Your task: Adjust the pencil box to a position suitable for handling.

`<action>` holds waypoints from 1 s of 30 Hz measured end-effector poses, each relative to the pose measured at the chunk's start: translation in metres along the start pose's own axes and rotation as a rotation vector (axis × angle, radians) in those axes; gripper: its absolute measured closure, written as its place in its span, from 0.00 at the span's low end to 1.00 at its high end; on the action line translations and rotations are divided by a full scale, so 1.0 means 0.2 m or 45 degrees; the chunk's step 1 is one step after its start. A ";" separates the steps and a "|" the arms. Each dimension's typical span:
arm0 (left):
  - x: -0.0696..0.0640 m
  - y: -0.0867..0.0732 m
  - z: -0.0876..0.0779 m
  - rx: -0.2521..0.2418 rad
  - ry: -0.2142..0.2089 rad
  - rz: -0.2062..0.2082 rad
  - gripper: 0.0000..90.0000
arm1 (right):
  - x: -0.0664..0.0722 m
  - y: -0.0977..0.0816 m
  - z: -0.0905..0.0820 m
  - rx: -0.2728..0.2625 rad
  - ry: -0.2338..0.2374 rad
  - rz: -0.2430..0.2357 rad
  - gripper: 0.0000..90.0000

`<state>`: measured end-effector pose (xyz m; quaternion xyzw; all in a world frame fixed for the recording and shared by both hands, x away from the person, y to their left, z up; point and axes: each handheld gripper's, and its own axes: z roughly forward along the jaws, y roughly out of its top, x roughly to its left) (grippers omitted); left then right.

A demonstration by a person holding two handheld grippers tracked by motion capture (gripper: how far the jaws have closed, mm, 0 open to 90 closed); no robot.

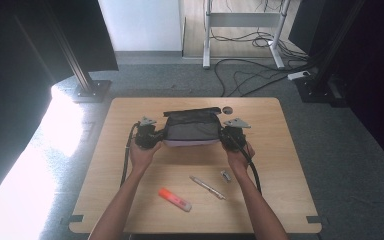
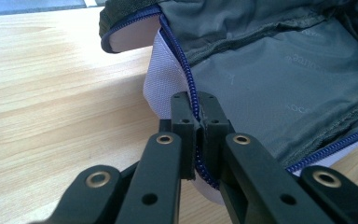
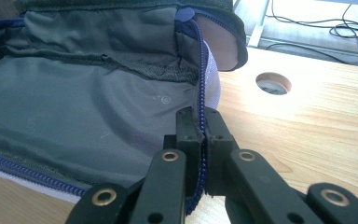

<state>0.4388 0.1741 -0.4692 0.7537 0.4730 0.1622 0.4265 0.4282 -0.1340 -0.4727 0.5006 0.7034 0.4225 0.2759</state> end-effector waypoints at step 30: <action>0.00 -0.18 -0.01 0.058 -0.016 -0.008 0.97 | 0.05 -0.16 0.01 0.085 0.053 -0.011 0.96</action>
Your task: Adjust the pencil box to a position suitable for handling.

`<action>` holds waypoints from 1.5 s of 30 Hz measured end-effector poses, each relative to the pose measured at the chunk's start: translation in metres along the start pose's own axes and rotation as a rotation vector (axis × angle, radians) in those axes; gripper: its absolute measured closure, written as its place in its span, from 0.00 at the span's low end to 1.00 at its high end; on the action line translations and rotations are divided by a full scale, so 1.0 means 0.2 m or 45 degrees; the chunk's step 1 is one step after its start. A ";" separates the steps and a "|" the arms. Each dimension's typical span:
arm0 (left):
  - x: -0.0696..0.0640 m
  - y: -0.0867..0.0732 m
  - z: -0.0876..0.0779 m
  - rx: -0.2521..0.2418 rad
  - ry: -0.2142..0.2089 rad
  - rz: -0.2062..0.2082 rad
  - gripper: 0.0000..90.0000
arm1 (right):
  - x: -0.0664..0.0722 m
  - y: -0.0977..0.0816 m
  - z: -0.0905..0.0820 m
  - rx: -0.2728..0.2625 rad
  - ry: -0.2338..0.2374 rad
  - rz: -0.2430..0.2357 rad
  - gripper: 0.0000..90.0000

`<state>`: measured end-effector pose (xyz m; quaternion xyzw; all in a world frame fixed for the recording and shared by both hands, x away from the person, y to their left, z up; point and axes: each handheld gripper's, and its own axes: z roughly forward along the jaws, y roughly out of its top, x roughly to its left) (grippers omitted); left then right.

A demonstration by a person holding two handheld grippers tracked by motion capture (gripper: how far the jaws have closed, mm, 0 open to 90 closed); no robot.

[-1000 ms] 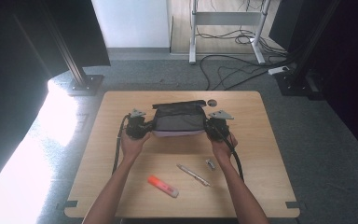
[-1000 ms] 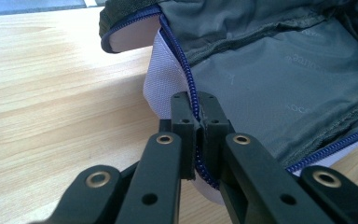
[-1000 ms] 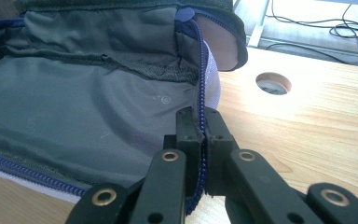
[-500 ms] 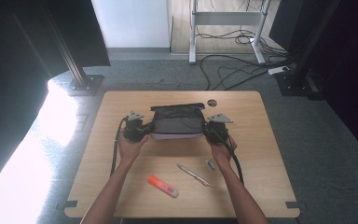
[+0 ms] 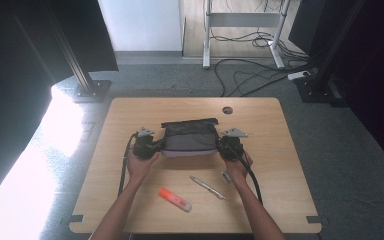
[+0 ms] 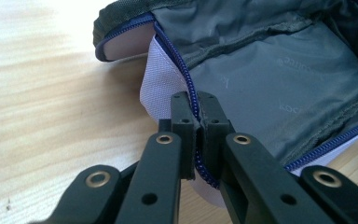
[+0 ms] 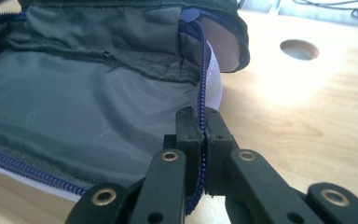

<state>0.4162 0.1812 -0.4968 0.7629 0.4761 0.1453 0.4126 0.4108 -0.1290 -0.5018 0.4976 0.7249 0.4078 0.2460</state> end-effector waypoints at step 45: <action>0.05 -0.08 0.12 0.074 0.056 -0.056 0.61 | 0.01 -0.13 0.10 0.157 0.063 -0.025 0.72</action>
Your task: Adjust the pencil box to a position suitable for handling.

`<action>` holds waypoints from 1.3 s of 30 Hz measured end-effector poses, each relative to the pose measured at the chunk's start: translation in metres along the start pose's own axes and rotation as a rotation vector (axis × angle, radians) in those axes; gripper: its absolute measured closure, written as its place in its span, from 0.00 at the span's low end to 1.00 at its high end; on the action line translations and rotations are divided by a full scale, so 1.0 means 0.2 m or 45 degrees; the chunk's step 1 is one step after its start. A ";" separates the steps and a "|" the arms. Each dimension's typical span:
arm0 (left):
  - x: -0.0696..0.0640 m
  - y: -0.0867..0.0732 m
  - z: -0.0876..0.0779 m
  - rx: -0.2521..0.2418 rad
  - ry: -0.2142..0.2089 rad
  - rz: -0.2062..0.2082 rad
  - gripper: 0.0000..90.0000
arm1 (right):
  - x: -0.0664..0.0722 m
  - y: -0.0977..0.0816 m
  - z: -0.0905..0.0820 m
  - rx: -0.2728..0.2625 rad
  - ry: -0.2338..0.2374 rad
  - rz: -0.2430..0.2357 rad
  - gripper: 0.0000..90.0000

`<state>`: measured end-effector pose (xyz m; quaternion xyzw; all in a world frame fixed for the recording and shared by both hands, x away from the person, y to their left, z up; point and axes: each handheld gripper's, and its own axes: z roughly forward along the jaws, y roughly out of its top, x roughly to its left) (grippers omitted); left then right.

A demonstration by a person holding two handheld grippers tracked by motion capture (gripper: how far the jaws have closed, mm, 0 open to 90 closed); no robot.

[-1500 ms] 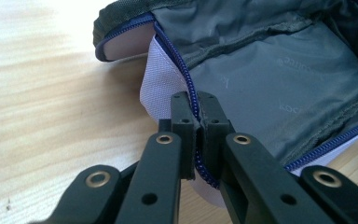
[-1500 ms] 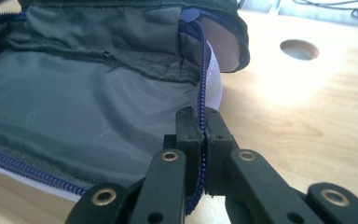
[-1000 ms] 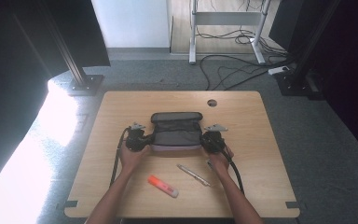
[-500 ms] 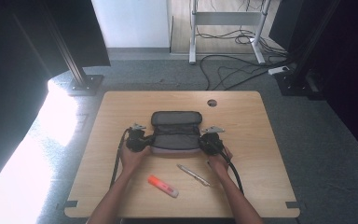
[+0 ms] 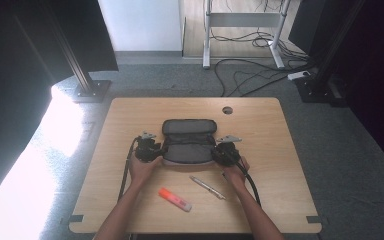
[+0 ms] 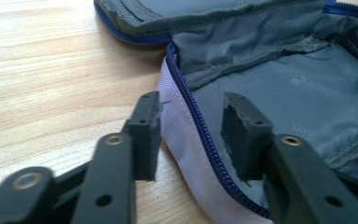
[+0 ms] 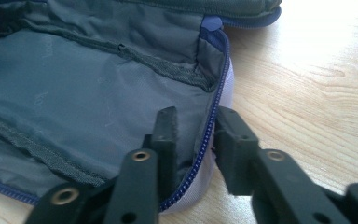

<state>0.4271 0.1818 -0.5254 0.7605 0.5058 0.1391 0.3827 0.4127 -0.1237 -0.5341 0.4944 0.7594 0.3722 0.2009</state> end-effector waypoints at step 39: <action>-0.03 -0.11 -0.33 -0.109 -0.065 0.050 0.31 | -0.07 -0.11 -0.35 -0.189 0.157 -0.004 0.46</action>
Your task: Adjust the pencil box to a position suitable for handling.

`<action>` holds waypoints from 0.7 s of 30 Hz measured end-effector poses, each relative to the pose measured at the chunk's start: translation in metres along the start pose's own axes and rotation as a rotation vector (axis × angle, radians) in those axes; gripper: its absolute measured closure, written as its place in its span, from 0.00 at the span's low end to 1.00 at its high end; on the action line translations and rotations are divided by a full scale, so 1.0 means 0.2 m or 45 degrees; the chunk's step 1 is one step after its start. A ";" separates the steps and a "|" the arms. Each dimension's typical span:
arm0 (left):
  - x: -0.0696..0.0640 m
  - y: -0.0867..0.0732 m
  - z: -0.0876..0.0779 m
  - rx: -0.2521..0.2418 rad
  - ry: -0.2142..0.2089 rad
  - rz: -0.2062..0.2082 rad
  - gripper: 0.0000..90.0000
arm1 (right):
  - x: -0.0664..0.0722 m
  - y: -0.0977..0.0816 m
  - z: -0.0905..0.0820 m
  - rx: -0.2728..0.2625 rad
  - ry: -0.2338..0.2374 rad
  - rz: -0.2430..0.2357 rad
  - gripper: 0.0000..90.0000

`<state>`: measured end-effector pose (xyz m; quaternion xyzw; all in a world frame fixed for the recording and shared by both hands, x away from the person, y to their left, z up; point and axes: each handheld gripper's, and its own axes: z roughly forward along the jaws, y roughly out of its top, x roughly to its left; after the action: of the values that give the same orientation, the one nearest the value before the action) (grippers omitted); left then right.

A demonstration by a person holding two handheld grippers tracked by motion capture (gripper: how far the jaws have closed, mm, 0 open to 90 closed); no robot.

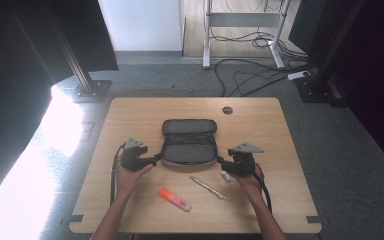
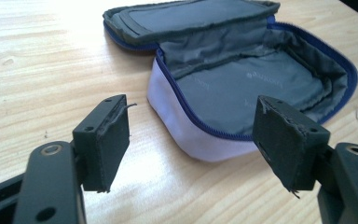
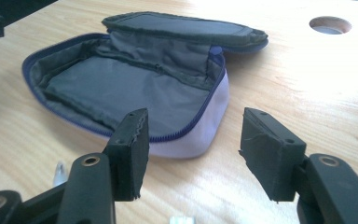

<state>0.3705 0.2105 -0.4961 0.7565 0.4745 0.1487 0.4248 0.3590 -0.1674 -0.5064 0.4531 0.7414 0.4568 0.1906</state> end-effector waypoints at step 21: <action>0.00 -0.23 -0.13 0.025 -0.053 0.002 0.35 | 0.03 -0.20 -0.18 -0.019 0.035 -0.042 0.43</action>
<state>0.3280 0.2327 -0.5167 0.7638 0.4665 0.1286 0.4271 0.3105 -0.1872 -0.5203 0.4328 0.7480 0.4653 0.1914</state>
